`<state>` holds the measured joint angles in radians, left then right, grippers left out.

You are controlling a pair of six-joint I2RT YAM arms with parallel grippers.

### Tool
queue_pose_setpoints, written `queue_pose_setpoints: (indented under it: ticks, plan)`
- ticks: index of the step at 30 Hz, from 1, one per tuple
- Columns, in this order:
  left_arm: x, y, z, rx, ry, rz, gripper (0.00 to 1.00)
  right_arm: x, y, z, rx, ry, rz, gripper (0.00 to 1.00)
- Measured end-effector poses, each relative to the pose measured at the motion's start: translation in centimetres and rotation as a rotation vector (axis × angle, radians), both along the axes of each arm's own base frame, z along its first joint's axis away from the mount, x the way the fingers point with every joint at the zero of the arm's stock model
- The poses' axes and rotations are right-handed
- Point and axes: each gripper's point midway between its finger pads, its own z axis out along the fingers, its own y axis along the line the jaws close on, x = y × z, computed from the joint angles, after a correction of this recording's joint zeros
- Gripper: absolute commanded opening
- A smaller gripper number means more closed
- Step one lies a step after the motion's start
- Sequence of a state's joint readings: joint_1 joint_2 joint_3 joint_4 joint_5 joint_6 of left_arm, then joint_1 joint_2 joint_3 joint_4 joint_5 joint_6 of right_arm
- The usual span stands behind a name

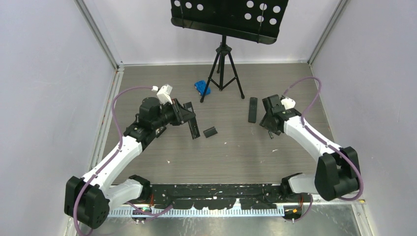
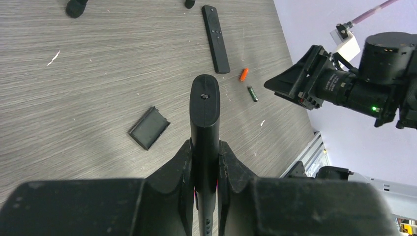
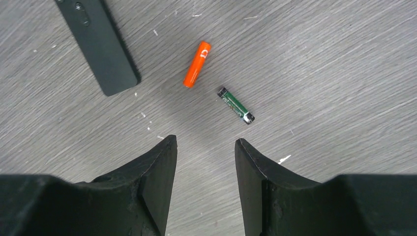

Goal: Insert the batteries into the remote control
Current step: Pick up the battery from the center of the board.

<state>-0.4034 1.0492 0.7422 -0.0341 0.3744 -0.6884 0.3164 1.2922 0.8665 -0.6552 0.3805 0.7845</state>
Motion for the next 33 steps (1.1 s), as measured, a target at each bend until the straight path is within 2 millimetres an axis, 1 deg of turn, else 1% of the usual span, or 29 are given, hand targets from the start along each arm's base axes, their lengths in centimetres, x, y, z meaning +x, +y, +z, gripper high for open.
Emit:
queue_pose_setpoints:
  ticks: [2, 6, 8, 10, 12, 18, 22, 24, 26, 28, 30, 33]
  plan:
    - [-0.1, 0.0, -0.1, 0.002, 0.002, -0.002, 0.00, 0.2, -0.4, -0.9, -0.010, 0.027, -0.015, 0.49]
    - [-0.2, -0.1, -0.1, 0.000, 0.005, -0.010, 0.00, 1.1, -0.6, -3.1, -0.033, 0.096, -0.027, 0.45]
    - [-0.3, -0.1, -0.1, -0.001, 0.006, -0.013, 0.00, 1.6, -0.6, -4.2, -0.043, 0.124, -0.031, 0.44]
    - [-0.3, -0.1, 0.0, -0.002, 0.005, -0.014, 0.00, 1.9, -0.6, -4.8, -0.053, 0.138, -0.033, 0.44]
    - [-0.4, -0.1, 0.2, -0.004, -0.001, -0.014, 0.00, 2.5, -0.7, -5.1, -0.062, 0.139, -0.039, 0.44]
    - [-0.7, 0.1, 1.0, -0.013, -0.023, -0.014, 0.00, 4.6, -0.8, -4.8, -0.083, 0.109, -0.044, 0.44]
    - [-0.8, 0.1, 0.8, -0.010, -0.015, -0.014, 0.00, 5.2, -1.2, -5.3, -0.084, 0.111, -0.056, 0.44]
    - [-0.9, 0.1, 0.8, -0.009, -0.012, -0.014, 0.00, 5.3, -1.5, -5.8, -0.087, 0.124, -0.066, 0.41]
    - [-0.9, 0.1, 0.7, -0.007, -0.009, -0.014, 0.00, 5.3, -1.8, -6.3, -0.087, 0.139, -0.074, 0.36]
    - [-0.9, 0.2, 0.6, -0.006, -0.005, -0.014, 0.00, 5.2, -1.9, -6.8, -0.085, 0.154, -0.078, 0.29]
    - [-1.0, 0.2, 0.5, -0.004, -0.001, -0.014, 0.00, 5.5, -1.8, -6.9, -0.074, 0.147, -0.079, 0.21]
    - [-1.1, 0.3, 0.4, 0.003, -0.001, -0.016, 0.00, 6.0, -1.4, -7.0, -0.049, 0.137, -0.077, 0.05]
